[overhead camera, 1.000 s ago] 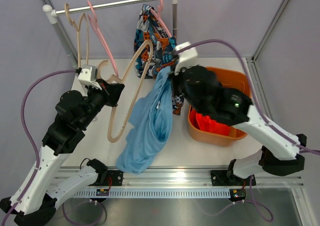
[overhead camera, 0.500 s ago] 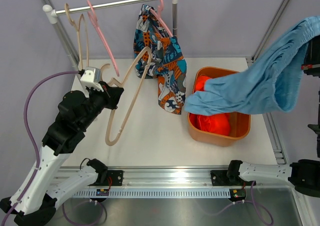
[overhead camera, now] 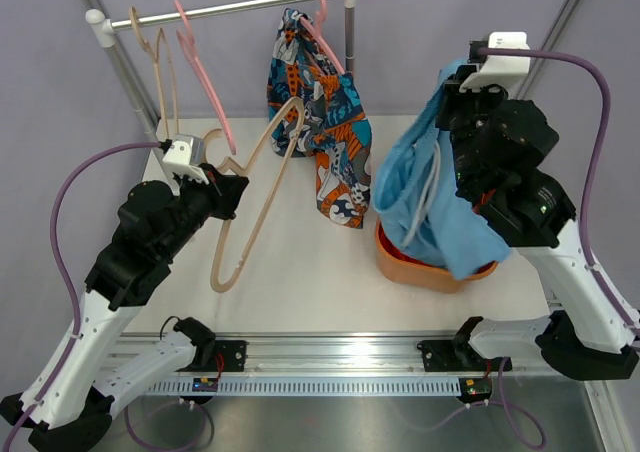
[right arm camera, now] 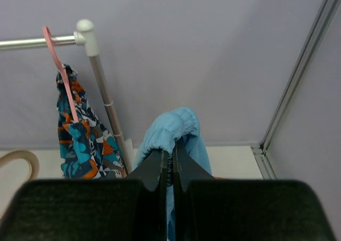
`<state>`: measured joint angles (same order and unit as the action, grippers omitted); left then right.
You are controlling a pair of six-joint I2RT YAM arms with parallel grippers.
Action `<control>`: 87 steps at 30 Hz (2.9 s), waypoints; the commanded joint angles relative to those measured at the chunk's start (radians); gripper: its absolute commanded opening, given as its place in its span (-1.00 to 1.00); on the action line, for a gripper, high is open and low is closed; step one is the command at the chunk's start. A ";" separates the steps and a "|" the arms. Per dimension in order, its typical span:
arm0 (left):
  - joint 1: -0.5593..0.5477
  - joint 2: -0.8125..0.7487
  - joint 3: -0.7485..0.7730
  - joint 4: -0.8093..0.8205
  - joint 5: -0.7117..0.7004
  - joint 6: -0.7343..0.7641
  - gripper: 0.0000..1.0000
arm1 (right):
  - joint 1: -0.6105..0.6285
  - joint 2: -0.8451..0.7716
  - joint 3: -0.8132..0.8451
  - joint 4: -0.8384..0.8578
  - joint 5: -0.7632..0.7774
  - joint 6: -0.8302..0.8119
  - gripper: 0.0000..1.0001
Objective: Remove the shorts from the hanger
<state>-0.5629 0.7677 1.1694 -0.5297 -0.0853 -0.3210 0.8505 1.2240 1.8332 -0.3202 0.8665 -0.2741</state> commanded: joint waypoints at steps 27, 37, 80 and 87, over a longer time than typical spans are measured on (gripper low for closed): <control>-0.003 0.290 0.292 -0.115 -0.062 0.025 -1.00 | -0.344 -0.531 -0.822 -0.327 -0.317 0.773 0.45; -0.002 0.568 0.591 -0.177 -0.251 0.048 -1.00 | -0.344 -0.472 -0.729 -0.281 -0.432 0.681 0.75; 0.282 1.108 1.144 0.151 -0.241 0.197 -1.00 | -0.344 -0.409 -0.667 -0.253 -0.583 0.639 0.79; 0.290 1.139 1.151 0.166 -0.242 0.200 -0.92 | -0.344 -0.403 -0.663 -0.263 -0.587 0.638 0.80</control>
<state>-0.2771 1.9091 2.2776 -0.4671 -0.3374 -0.1307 0.5095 0.8177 1.1255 -0.5961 0.2939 0.3840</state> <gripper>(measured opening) 0.064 0.895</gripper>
